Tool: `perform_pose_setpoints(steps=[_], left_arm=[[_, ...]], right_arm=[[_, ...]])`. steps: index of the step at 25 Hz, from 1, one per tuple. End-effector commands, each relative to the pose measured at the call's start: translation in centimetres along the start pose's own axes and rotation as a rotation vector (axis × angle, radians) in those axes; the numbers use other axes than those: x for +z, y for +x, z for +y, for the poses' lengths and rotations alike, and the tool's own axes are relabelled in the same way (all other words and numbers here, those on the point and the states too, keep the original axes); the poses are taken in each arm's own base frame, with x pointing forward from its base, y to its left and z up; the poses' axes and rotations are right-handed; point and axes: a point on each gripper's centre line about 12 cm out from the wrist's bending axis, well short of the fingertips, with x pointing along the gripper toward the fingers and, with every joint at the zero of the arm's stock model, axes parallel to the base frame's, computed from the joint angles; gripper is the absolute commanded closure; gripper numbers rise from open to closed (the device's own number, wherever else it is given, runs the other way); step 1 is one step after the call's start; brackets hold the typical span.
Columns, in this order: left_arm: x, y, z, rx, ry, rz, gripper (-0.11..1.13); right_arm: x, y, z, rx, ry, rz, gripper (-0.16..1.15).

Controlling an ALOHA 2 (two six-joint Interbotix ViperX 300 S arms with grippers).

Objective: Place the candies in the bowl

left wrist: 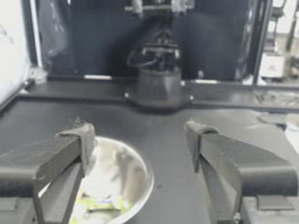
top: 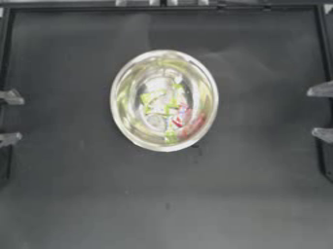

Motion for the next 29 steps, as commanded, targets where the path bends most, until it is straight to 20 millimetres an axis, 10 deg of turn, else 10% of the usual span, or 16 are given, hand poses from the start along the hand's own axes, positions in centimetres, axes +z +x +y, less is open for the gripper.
perform_pose_setpoints(steps=[1,29], left_arm=[[0.43,-0.07,0.09,0.008,-0.003,-0.016,0.1],[-0.08,-0.87,0.22,0.018,-0.043,-0.008,0.2]], right_arm=[[0.45,-0.02,-0.05,-0.006,0.004,-0.007,-0.01],[0.19,-0.66,-0.12,-0.008,0.007,-0.027,-0.01]])
